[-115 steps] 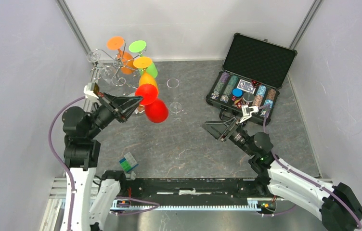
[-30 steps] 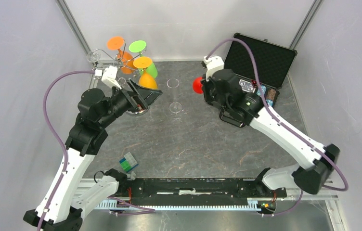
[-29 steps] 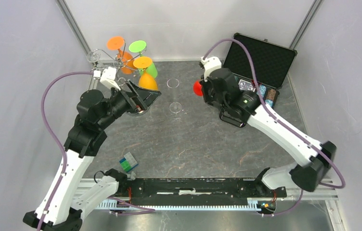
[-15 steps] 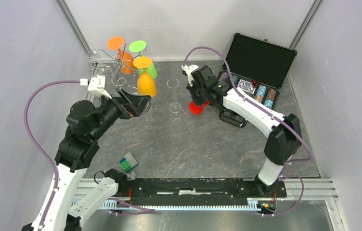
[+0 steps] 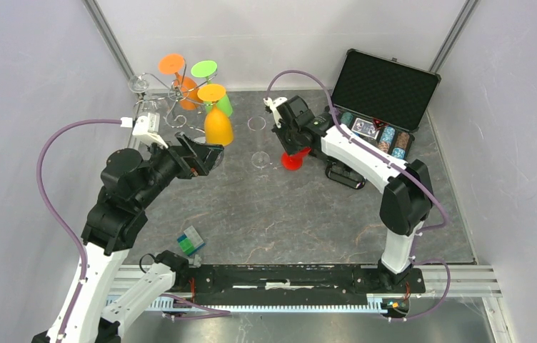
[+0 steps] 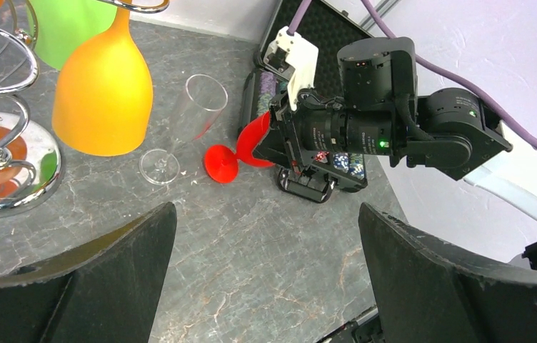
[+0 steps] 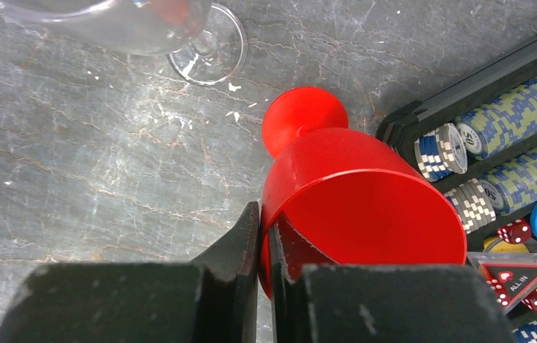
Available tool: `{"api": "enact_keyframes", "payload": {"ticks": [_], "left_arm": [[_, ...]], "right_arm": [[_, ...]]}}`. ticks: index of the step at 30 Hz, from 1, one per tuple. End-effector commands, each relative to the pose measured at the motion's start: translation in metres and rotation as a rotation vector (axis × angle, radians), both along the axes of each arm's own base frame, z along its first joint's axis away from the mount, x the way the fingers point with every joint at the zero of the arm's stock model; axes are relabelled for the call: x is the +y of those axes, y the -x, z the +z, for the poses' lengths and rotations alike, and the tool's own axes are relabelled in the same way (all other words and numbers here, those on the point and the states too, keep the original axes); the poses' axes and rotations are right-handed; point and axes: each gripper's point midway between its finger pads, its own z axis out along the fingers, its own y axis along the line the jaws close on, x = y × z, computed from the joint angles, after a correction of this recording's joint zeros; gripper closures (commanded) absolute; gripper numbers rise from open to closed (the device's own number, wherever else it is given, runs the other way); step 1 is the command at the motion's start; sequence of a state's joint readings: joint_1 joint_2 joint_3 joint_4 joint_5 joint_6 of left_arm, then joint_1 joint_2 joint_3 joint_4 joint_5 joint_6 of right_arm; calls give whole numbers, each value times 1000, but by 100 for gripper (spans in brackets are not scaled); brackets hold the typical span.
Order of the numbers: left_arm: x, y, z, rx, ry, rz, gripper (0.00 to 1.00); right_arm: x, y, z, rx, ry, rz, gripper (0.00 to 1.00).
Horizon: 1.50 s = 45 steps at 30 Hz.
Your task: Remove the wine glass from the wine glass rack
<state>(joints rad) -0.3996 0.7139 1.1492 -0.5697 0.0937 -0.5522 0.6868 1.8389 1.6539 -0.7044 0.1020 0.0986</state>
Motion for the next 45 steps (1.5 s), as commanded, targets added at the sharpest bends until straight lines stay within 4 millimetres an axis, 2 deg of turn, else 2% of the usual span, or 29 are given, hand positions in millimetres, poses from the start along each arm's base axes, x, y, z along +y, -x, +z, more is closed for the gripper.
{"api": "enact_keyframes", "payload": {"ticks": [1,5,8,13,19,24,28,34,39,42,45], "left_arm": [[6,-2,11,-44,-22,25,0],[9,-4,9,-26,-25,46,0],[9,-6,7,-17,-20,53,0],[8,-9,5,5,-7,65,0],[8,-18,-11,65,14,98,0],[9,-26,-29,123,82,159,0],[-2,-33,-39,163,219,159,0],[-10,-43,-57,177,409,176,0],[7,-49,-58,87,337,245,0],[10,-52,-65,75,348,266,0],[-1,-50,-54,53,466,211,0]], "right_arm": [[2,-16,11,-39,-4,-4,88],[-1,-20,10,-46,4,-19,85],[-2,-23,16,-60,-2,-33,75],[8,-25,37,-88,-61,-17,64],[12,-22,72,-147,-145,-8,54],[6,-6,101,-212,-248,-14,47],[-6,15,115,-261,-341,-26,44],[-22,49,117,-292,-457,-32,41],[-38,72,115,-316,-492,-29,40],[-44,80,114,-332,-506,-24,39],[-48,86,114,-342,-513,-22,38]]}}
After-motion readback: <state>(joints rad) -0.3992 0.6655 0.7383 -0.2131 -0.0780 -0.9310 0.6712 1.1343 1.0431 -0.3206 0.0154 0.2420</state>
